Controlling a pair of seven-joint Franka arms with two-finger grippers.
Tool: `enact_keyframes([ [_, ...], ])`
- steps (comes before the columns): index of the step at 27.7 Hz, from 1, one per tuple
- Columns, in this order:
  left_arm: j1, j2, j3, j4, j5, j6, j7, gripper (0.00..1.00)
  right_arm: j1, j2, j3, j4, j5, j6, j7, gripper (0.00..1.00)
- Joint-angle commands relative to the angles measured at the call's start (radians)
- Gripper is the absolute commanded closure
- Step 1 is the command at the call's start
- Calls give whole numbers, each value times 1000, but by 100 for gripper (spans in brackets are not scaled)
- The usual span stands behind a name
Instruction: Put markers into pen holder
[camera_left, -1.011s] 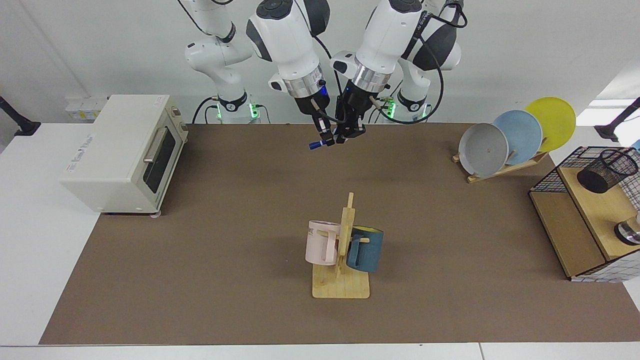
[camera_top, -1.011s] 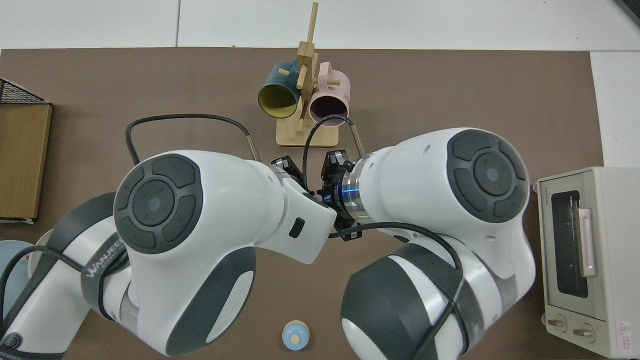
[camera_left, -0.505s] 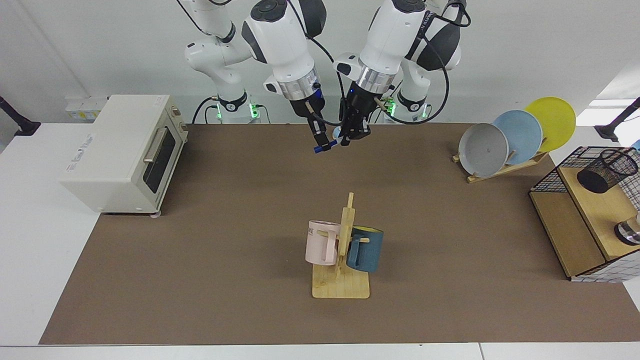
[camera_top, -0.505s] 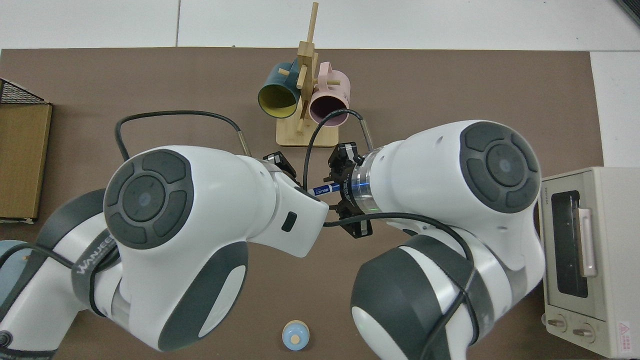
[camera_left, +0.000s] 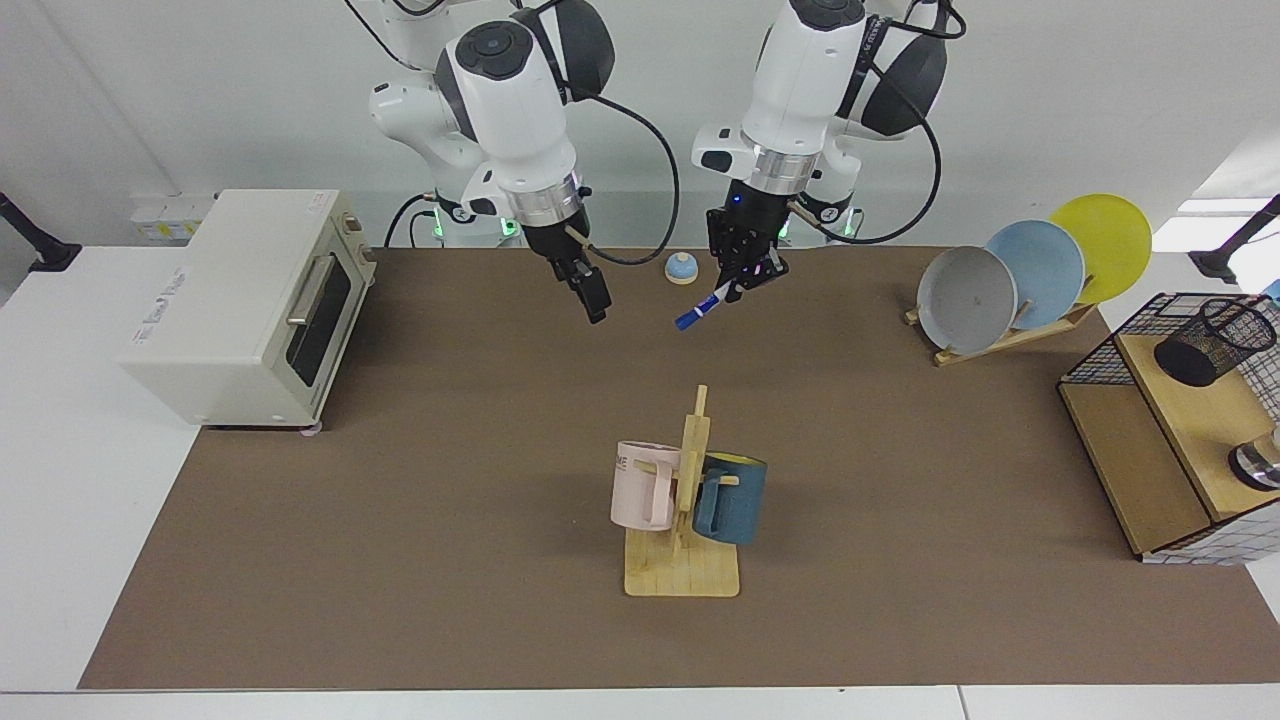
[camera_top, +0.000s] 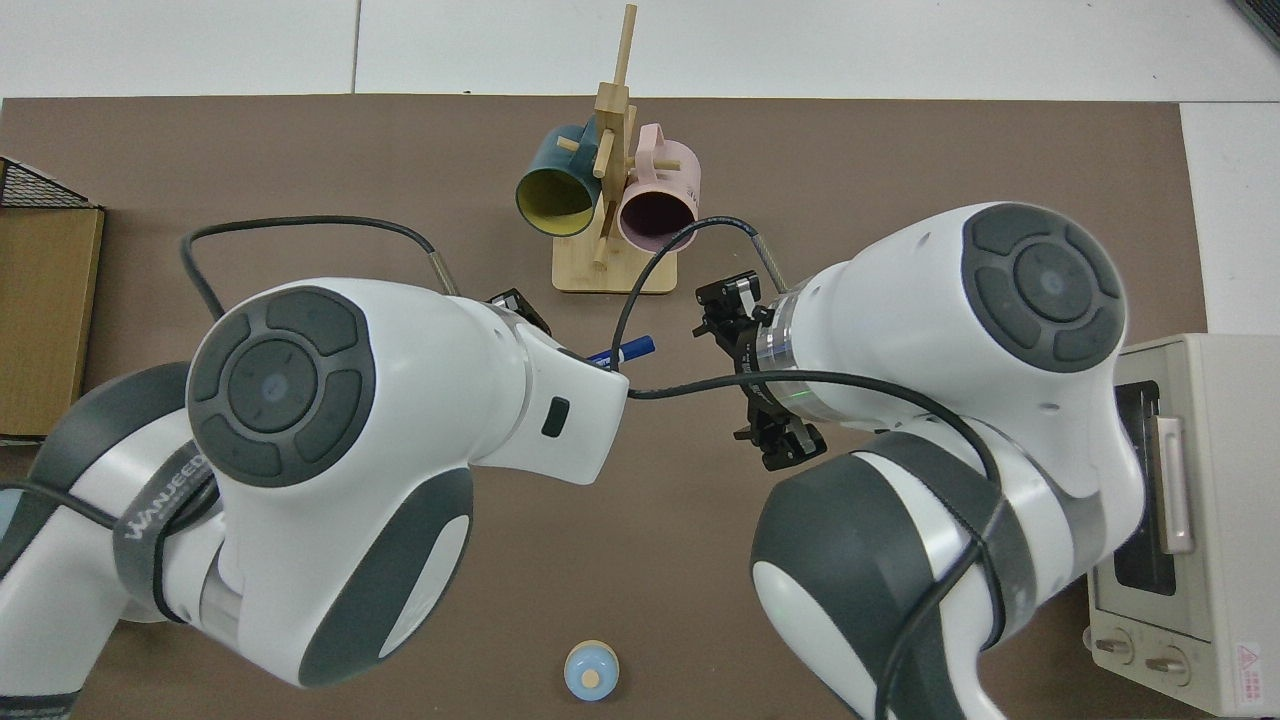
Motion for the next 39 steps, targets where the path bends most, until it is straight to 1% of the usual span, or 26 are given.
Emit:
enact_keyframes([
  [1, 40, -17, -4, 21, 42, -71, -41, 100, -94, -38, 10, -43, -32, -18, -256, 0],
  [4, 66, -20, -4, 21, 45, -97, -41, 100, -140, -38, 10, -45, -46, -28, -401, 0],
  [8, 121, -20, -4, 21, 53, -138, -43, 100, -187, -38, 8, -42, -54, -44, -560, 0],
  [13, 186, -19, -4, 29, 114, -137, -34, 100, -231, -53, 2, -37, -64, -64, -729, 0],
  [16, 220, -14, -4, 36, 128, -138, -23, 100, -236, -67, 0, -29, -103, -92, -803, 0],
  [20, 259, -14, -4, 40, 182, -138, 26, 100, -236, -90, 0, -16, -116, -101, -852, 0],
  [25, 296, -8, -4, 62, 223, -164, 55, 100, -231, -94, 5, 38, -118, -179, -924, 0],
  [28, 307, 3, -4, 115, 278, -209, 58, 100, -228, -93, 13, 69, -138, -228, -943, 0],
  [30, 310, 27, -3, 164, 320, -245, 70, 100, -228, -93, 14, 72, -141, -256, -946, 0],
  [34, 315, 68, -3, 274, 406, -315, 181, 100, -222, -94, 16, 89, -139, -270, -958, 0],
  [36, 335, 76, -3, 300, 444, -327, 244, 100, -219, -94, 17, 89, -141, -272, -967, 0],
  [39, 364, 76, -3, 305, 496, -321, 325, 100, -219, -94, 19, 90, -138, -288, -969, 0],
])
